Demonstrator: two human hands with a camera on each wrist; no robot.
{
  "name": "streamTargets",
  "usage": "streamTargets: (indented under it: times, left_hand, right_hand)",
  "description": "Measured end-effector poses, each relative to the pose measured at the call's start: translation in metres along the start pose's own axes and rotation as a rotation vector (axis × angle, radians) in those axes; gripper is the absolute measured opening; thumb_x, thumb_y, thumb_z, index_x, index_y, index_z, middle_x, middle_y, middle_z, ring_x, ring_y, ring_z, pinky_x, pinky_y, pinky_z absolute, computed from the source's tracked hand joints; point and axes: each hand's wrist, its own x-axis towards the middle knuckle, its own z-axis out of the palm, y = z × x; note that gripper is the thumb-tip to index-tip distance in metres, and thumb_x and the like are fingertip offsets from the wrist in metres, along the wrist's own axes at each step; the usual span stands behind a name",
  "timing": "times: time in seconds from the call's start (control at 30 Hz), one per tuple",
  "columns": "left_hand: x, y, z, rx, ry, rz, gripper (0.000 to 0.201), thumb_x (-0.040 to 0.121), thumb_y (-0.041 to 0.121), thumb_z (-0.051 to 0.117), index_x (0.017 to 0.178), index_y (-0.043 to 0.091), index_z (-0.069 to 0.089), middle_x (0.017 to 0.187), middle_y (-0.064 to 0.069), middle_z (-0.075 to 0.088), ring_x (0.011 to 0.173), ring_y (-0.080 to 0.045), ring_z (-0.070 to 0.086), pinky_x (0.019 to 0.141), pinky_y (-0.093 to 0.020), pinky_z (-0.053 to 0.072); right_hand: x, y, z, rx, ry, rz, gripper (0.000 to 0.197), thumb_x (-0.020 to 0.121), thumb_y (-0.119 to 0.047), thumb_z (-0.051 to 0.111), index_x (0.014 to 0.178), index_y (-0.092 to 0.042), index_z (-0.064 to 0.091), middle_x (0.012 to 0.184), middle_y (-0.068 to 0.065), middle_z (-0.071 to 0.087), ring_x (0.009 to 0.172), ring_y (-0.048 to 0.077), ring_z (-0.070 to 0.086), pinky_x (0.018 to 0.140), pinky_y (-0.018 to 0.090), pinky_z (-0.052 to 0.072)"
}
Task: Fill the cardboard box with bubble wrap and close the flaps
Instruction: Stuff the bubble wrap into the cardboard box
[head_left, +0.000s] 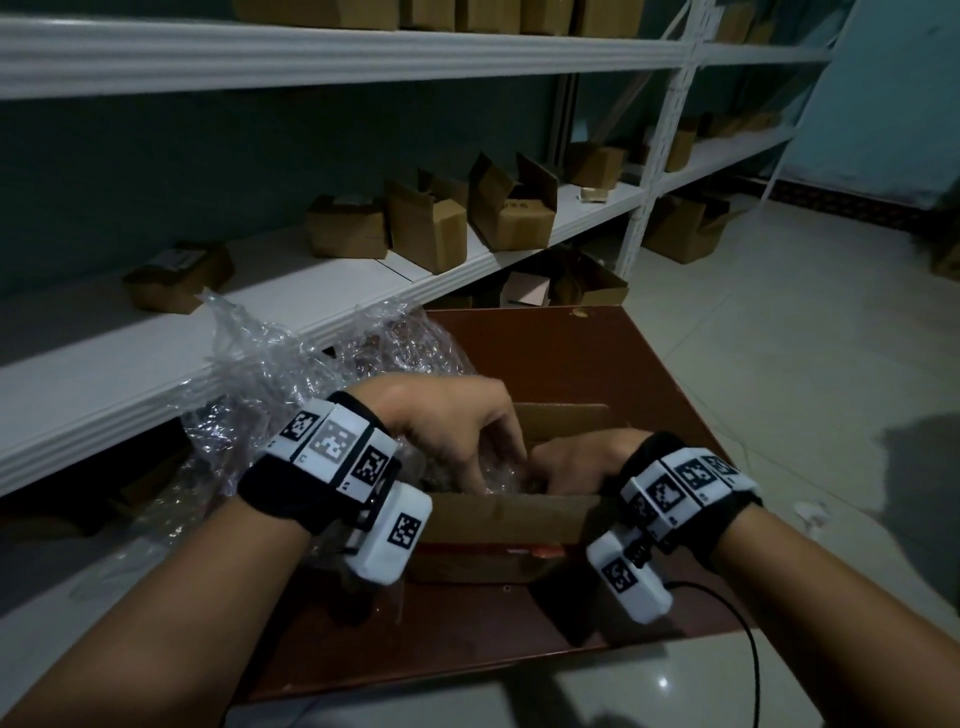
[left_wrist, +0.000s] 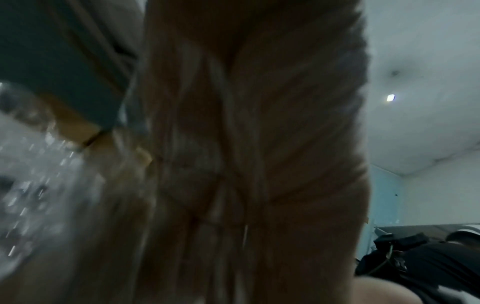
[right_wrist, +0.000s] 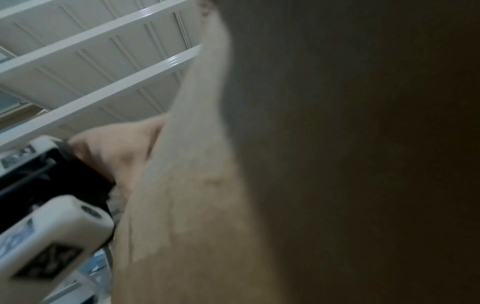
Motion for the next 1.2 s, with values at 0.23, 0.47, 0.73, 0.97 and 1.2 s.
streamTargets:
  times: [0.23,0.47,0.73,0.97,1.2]
  left_hand:
    - [-0.040,0.021,-0.031,0.082,0.306,-0.114,0.034,0.058,0.027,0.098,0.081,0.021,0.075,0.077,0.008,0.075,0.075,-0.005,0.070,0.072,-0.031,0.059]
    - [-0.019,0.017,-0.014,0.106,0.085,-0.361,0.040,0.064,0.031,0.095,0.098,0.017,0.080,0.093,0.004,0.080,0.090,-0.016,0.075,0.091,-0.039,0.059]
    - [-0.001,0.008,0.001,0.190,-0.114,-0.373,0.033,0.100,0.038,0.064,0.124,0.016,0.066,0.112,0.001,0.071,0.100,-0.018,0.068,0.096,-0.043,0.056]
    - [0.026,0.003,0.021,0.328,-0.184,-0.323,0.032,0.106,0.008,0.043,0.135,0.007,0.056,0.138,-0.011,0.058,0.116,-0.026,0.057,0.087,-0.032,0.043]
    - [0.033,-0.006,0.027,0.348,-0.234,-0.299,0.033,0.105,0.009,0.049,0.137,0.004,0.055,0.140,-0.013,0.057,0.126,-0.031,0.056,0.087,-0.031,0.041]
  right_hand:
    - [-0.005,0.000,0.002,-0.054,0.042,0.003,0.038,0.093,-0.030,0.072,0.128,-0.021,0.063,0.129,-0.001,0.066,0.106,0.015,0.058,0.088,0.032,0.043]
    - [-0.001,0.004,0.002,-0.035,0.101,-0.026,0.024,0.093,-0.023,0.072,0.116,-0.020,0.064,0.105,-0.006,0.063,0.082,0.005,0.057,0.066,0.020,0.040]
    - [0.004,0.010,0.004,-0.054,0.121,-0.044,0.029,0.098,-0.018,0.065,0.127,-0.017,0.063,0.119,-0.001,0.067,0.100,0.015,0.060,0.084,0.029,0.045]
    - [0.003,0.011,0.000,-0.081,0.071,-0.094,0.031,0.102,-0.015,0.057,0.133,-0.011,0.060,0.128,0.005,0.065,0.112,0.021,0.062,0.092,0.031,0.047]
    - [0.001,0.018,0.000,-0.031,0.376,-0.264,0.041,0.089,0.003,0.062,0.123,-0.016,0.074,0.116,-0.003,0.074,0.106,0.010,0.068,0.089,0.018,0.051]
